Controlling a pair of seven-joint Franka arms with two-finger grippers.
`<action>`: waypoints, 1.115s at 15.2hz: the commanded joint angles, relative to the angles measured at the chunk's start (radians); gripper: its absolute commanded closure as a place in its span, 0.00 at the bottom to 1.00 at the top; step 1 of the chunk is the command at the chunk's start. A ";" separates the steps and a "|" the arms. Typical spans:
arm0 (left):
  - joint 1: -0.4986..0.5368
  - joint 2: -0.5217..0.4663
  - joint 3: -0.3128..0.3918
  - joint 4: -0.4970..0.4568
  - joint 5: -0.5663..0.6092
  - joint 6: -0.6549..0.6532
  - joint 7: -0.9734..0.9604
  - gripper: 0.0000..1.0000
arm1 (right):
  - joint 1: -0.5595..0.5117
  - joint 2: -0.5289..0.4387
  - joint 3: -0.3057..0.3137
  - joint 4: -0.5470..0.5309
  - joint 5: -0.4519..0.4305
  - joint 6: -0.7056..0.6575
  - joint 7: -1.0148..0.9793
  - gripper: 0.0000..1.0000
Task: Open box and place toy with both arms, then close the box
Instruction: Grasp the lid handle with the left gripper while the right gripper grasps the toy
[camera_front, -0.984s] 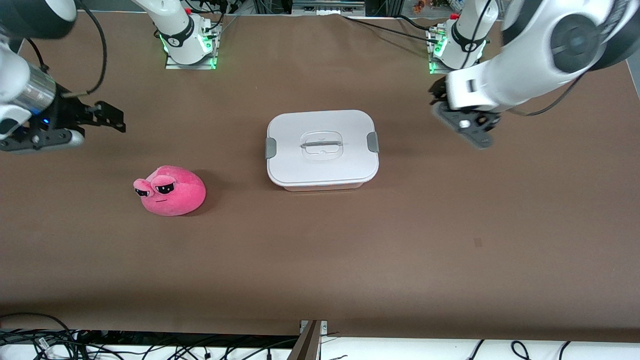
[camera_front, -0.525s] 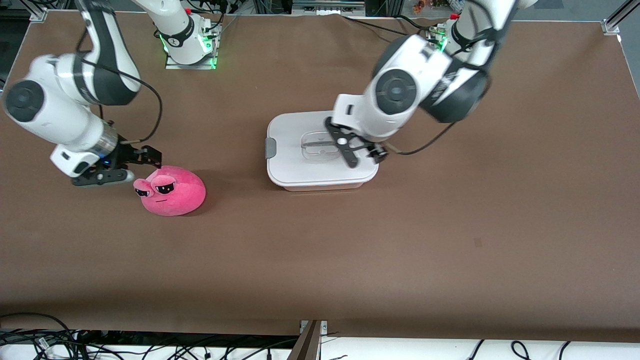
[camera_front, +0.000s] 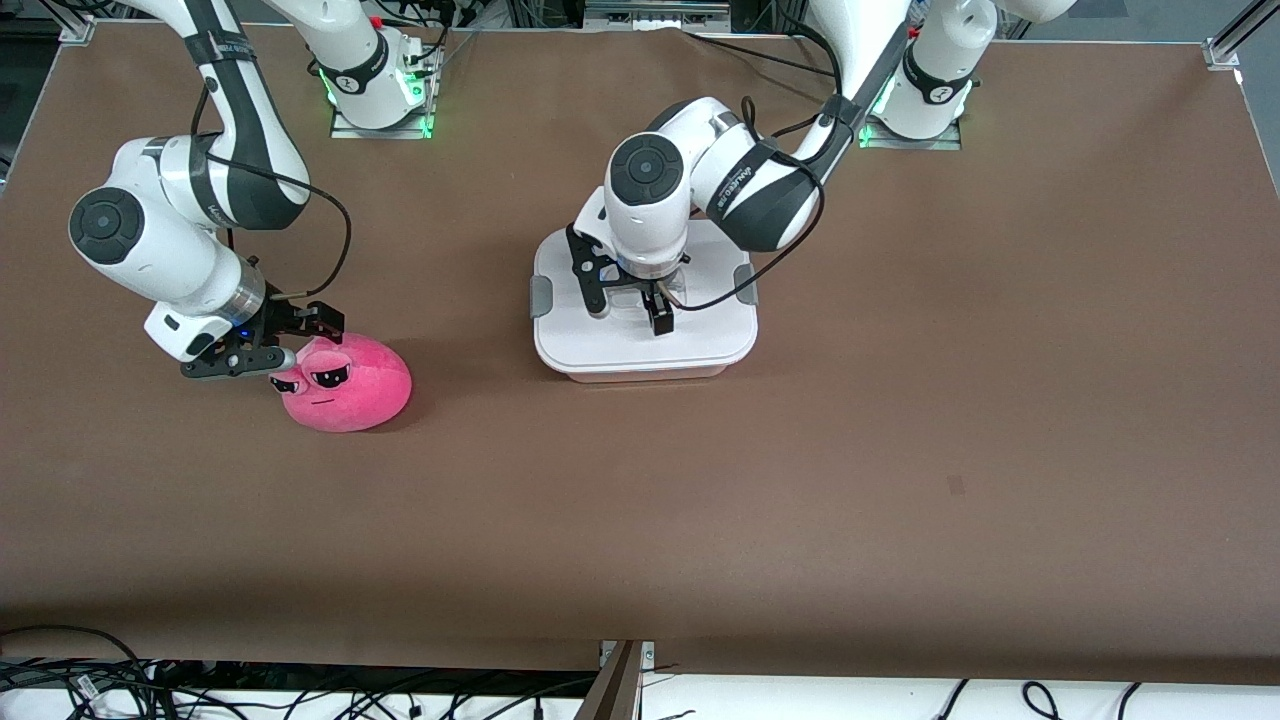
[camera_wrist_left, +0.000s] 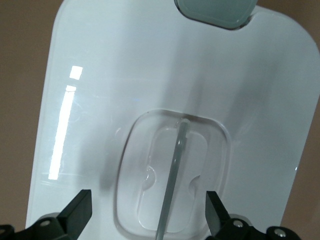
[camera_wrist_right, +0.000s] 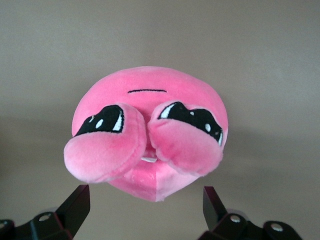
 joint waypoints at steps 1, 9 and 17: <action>-0.013 -0.028 0.014 -0.029 0.019 -0.001 0.035 0.00 | 0.001 0.013 0.021 -0.008 0.001 0.042 0.017 0.00; -0.028 -0.052 0.012 -0.032 0.022 -0.006 0.049 1.00 | 0.001 0.079 0.021 -0.008 0.001 0.126 0.003 0.10; -0.036 -0.087 0.005 -0.033 0.022 -0.055 0.055 1.00 | -0.004 0.076 0.015 0.001 0.001 0.111 -0.048 1.00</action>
